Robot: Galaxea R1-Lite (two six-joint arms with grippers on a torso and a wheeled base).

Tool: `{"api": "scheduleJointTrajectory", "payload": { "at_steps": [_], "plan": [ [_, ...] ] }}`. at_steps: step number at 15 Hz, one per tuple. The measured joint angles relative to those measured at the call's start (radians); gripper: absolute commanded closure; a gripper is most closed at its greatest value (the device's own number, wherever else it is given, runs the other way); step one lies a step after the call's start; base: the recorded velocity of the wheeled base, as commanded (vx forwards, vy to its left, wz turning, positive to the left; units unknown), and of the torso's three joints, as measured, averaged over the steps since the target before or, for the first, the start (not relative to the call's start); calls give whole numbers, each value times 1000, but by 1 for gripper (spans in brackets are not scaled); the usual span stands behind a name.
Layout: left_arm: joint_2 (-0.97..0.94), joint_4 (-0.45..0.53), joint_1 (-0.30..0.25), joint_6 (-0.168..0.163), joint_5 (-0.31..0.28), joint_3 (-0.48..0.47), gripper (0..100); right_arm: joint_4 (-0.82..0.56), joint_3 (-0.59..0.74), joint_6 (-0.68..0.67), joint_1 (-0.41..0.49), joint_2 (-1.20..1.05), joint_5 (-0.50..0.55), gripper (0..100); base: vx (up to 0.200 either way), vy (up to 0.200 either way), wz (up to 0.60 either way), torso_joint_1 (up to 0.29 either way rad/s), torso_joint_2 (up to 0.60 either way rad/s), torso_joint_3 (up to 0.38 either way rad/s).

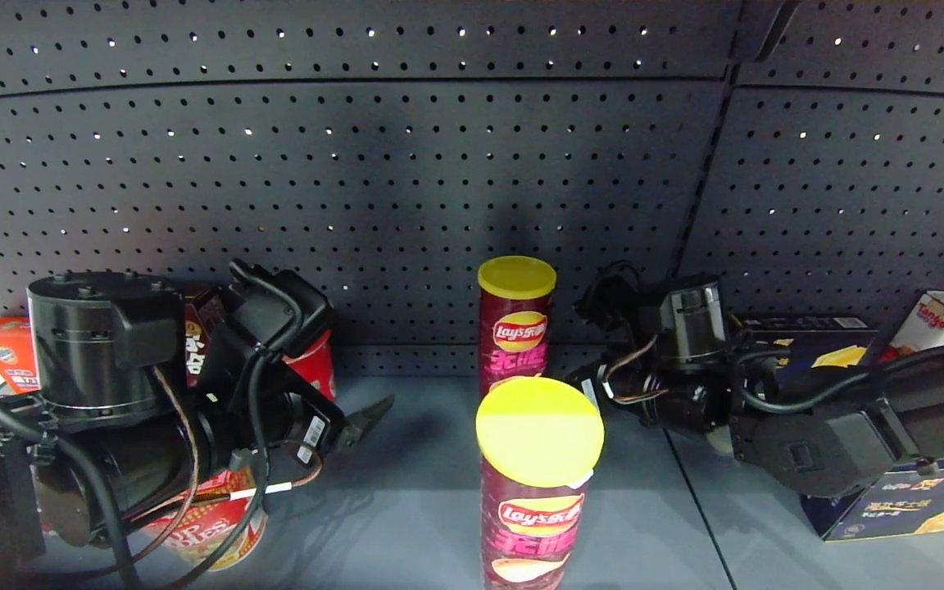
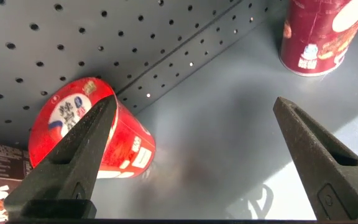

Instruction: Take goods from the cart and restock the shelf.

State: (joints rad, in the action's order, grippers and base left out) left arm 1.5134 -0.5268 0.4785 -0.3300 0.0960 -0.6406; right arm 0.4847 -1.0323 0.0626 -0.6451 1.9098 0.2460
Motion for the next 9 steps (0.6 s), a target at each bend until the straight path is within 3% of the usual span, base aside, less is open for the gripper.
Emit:
{"api": "scheduleJointTrajectory", "payload": {
  "at_steps": [7,9],
  "plan": [
    [-67,1,-3,1,2,14,0,0,53,-2,-6,-112,9,0,0,0,0,0,0,0],
    [-142,5,-33,1,1,21,0,0,114,-2,-11,-222,8,0,0,0,0,0,0,0]
  ]
}}
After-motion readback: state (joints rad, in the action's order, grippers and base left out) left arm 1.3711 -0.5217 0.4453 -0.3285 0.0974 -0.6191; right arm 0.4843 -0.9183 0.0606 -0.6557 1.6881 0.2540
